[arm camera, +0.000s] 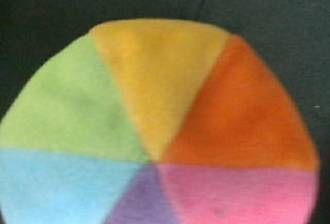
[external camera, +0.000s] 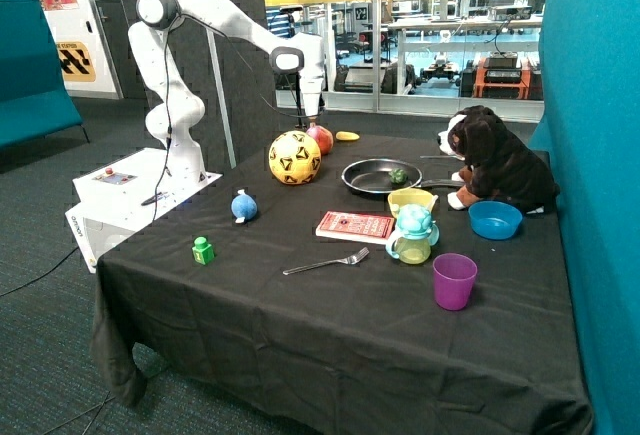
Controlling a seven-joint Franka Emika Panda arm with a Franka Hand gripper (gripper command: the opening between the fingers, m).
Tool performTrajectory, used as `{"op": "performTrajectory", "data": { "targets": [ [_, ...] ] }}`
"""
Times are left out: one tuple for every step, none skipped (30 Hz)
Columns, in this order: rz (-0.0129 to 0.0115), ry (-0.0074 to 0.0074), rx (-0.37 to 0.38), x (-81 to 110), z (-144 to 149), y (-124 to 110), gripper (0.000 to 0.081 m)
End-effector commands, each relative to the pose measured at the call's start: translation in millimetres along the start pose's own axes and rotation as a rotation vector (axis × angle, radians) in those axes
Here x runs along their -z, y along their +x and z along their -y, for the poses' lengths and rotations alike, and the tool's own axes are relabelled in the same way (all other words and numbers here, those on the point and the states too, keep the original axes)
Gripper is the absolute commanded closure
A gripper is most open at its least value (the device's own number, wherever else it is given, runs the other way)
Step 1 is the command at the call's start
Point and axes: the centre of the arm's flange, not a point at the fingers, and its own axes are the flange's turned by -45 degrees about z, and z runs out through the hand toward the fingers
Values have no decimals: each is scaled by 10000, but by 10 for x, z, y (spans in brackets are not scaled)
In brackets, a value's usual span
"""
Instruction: Sort the balls from left to right in order of size
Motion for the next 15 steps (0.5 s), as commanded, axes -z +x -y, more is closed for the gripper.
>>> {"op": "performTrajectory", "data": {
  "targets": [
    [-7, 5, 182, -161, 192, -36, 0],
    [-7, 5, 182, -174, 206, -40, 0],
    [-7, 5, 197, -186, 218, -44, 0],
    [-7, 5, 214, -197, 229, -47, 0],
    [-7, 5, 269, -217, 249, -53, 0],
    [-7, 5, 302, -244, 270, -62, 0],
    [-7, 5, 303, -263, 284, -67, 0],
    [-7, 5, 300, -274, 292, -71, 0],
    [-7, 5, 320, -293, 304, -76, 0],
    [-7, 5, 332, -306, 313, -80, 0],
    [-7, 5, 347, -323, 324, -83, 0],
    [-7, 5, 355, -336, 334, -85, 0],
    [-7, 5, 371, -351, 346, -87, 0],
    [-7, 5, 386, -363, 357, -87, 0],
    [-7, 5, 408, -372, 366, -87, 0]
  ]
}}
